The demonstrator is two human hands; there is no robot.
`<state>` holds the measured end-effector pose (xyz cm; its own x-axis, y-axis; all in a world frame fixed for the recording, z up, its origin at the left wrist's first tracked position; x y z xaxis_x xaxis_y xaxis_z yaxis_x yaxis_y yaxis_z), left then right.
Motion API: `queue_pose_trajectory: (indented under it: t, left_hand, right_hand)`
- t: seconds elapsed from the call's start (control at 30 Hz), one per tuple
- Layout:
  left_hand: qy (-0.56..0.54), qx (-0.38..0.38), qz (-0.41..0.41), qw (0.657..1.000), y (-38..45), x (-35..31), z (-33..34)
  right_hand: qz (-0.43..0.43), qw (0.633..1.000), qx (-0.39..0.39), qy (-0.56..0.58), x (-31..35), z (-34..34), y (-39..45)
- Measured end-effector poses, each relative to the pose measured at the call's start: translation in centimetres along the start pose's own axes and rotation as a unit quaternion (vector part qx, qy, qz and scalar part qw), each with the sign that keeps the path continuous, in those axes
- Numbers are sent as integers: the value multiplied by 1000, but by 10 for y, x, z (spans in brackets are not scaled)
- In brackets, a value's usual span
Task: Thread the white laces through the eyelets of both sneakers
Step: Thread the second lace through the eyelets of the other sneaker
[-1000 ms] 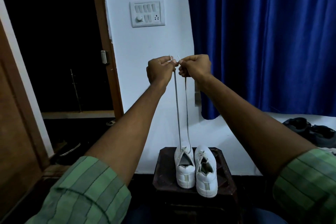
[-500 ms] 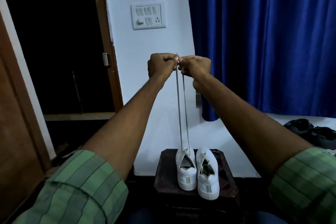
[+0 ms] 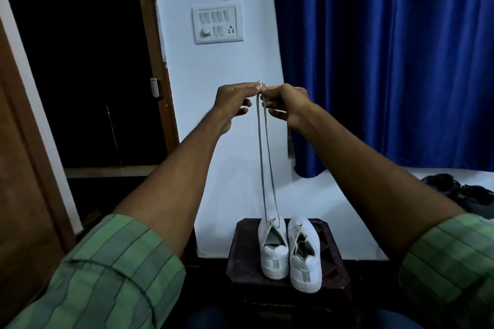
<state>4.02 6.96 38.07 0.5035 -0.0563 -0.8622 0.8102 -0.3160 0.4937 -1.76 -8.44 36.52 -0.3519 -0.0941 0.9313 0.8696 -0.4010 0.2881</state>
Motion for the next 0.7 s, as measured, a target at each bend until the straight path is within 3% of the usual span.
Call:
queue_pose_trajectory:
  t: [0.13, 0.23, 0.5, 0.7]
  left_hand:
    - [2, 28, -6, 1000, 2, 0, -2]
    - [1, 6, -19, 1000, 5, 1, -3]
    - [41, -76, 35, 996, 12, -6, 3]
    - [113, -6, 56, 992, 8, 14, 17]
  right_hand:
    - [59, 996, 65, 14, -6, 1, 2]
    - [79, 992, 96, -3, -13, 6, 0]
    - [-9, 997, 69, -37, -12, 20, 0]
    - [-75, 996, -19, -31, 8, 13, 11]
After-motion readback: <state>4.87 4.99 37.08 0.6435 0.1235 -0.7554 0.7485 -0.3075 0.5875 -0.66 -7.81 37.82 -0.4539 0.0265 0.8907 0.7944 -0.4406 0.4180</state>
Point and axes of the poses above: each hand's wrist, its own y-axis towards the middle knuckle, its own z-axis out of the palm, x = y × z, the point moved 6 cm from there along y, towards the middle knuckle, and after that the axes turned 1 degree about -x, right-handed, at the moved point
